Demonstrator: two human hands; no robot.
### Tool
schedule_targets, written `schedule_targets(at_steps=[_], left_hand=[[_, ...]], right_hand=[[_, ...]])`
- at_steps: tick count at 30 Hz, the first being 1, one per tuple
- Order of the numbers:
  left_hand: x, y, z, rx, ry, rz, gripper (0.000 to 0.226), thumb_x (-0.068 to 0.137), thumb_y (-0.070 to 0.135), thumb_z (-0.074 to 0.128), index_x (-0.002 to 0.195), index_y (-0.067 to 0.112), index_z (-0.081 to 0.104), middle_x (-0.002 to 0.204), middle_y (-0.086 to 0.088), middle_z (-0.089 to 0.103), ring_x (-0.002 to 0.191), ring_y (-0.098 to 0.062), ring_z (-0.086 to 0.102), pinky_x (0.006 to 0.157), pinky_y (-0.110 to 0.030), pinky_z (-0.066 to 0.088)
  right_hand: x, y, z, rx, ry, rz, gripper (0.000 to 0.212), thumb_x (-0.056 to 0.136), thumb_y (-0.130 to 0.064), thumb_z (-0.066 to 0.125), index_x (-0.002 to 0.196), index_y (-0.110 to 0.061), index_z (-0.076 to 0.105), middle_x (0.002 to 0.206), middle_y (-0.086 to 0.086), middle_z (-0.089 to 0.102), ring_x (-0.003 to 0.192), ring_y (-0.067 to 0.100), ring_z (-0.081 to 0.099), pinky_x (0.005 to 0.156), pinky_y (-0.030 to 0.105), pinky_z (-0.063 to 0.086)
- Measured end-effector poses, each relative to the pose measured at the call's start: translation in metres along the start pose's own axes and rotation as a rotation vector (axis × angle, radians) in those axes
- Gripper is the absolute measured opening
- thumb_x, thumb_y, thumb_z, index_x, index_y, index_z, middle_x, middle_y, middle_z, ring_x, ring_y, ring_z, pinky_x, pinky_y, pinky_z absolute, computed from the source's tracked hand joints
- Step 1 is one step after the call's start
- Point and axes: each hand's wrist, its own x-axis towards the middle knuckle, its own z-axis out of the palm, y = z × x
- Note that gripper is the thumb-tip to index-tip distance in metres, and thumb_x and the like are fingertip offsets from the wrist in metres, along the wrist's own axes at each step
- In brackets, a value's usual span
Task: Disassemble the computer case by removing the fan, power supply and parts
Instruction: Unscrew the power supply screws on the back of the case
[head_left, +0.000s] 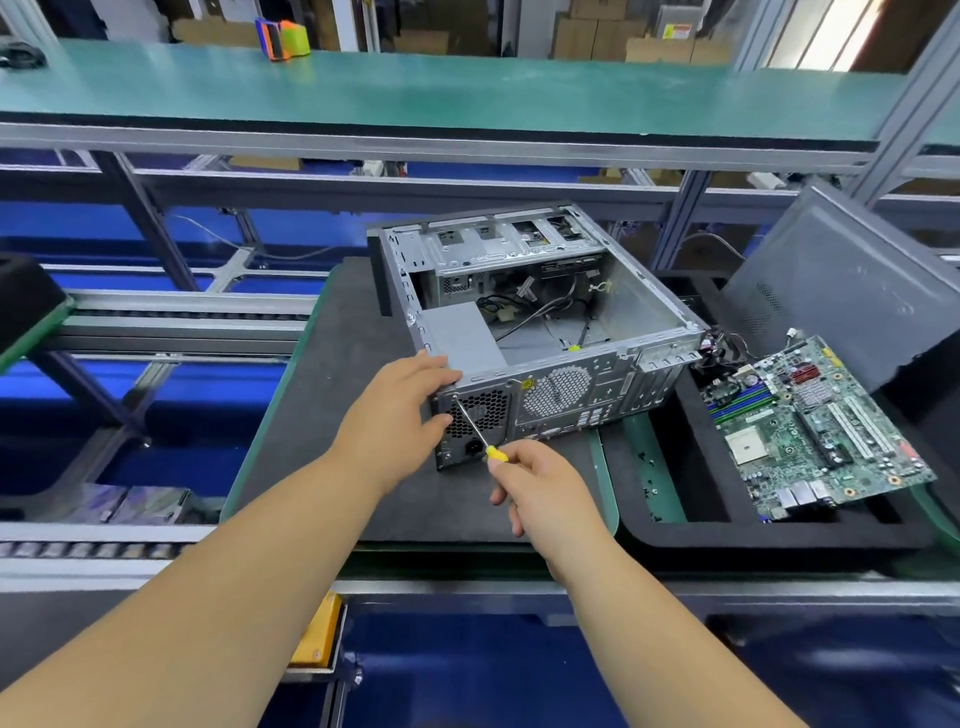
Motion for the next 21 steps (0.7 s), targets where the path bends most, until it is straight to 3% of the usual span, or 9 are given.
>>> schedule_targets(at_steps=[11, 21], left_hand=[[0.003, -0.002, 0.001, 0.012, 0.022, 0.020, 0.045, 0.085, 0.019, 0.071, 0.129, 0.027, 0.061, 0.141, 0.011, 0.050, 0.135, -0.011, 0.035, 0.107, -0.020, 0.025], [0.014, -0.005, -0.001, 0.021, 0.059, 0.036, 0.034, 0.082, 0.028, 0.076, 0.115, 0.025, 0.070, 0.121, 0.012, 0.061, 0.121, -0.011, 0.045, 0.092, -0.020, 0.034]], right_hand=[[-0.005, -0.009, 0.013, 0.099, 0.032, 0.044, 0.014, 0.098, -0.025, 0.055, 0.099, -0.016, 0.067, 0.062, -0.002, 0.058, 0.038, 0.010, 0.038, 0.040, 0.019, 0.034], [-0.008, -0.018, 0.010, 0.110, 0.086, 0.079, 0.015, 0.098, -0.022, 0.056, 0.097, -0.013, 0.067, 0.059, -0.001, 0.056, 0.036, 0.009, 0.036, 0.038, 0.017, 0.032]])
